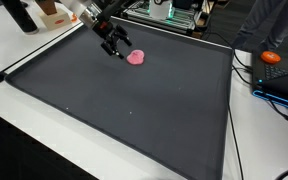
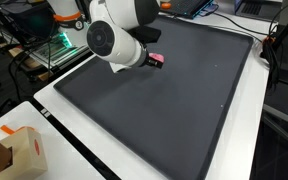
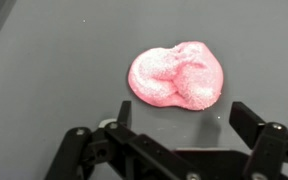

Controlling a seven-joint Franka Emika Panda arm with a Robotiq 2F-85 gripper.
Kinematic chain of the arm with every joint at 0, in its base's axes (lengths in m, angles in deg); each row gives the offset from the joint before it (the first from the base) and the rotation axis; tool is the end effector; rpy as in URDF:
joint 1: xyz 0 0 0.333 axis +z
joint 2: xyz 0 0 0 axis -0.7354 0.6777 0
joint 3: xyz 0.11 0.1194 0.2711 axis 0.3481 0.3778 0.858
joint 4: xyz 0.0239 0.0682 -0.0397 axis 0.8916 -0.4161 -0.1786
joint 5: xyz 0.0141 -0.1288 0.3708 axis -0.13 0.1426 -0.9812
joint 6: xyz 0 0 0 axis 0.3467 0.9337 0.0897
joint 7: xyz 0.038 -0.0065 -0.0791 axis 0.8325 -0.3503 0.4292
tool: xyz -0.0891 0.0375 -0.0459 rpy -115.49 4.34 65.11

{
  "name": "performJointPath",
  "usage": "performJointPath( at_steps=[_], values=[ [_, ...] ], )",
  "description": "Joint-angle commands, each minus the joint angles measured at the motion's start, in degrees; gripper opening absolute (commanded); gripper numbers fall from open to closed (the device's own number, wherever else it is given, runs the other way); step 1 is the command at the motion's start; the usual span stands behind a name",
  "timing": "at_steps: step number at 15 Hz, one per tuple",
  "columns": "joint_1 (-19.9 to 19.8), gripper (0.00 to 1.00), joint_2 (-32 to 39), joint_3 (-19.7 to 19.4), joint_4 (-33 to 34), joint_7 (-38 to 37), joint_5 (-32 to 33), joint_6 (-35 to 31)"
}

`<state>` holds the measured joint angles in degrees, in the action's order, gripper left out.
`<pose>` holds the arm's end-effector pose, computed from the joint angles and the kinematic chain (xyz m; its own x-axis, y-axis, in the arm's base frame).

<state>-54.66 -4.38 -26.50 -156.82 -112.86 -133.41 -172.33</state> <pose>0.5080 -0.0826 0.1598 0.0778 -0.7235 -0.6860 -0.9897 -0.1387 0.0341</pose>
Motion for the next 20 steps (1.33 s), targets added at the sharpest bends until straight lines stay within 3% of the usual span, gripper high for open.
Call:
performJointPath(
  at_steps=[1, 15, 20],
  values=[
    [-0.3, 1.0, 0.3, -0.4, -0.6, 2.5, -2.5, 0.7],
    [0.9, 1.0, -1.5, -0.4, -1.0, 8.5, -2.1, 0.3],
    [3.7, 1.0, -4.9, -0.4, -1.7, 5.6, 0.5, -1.2]
  ],
)
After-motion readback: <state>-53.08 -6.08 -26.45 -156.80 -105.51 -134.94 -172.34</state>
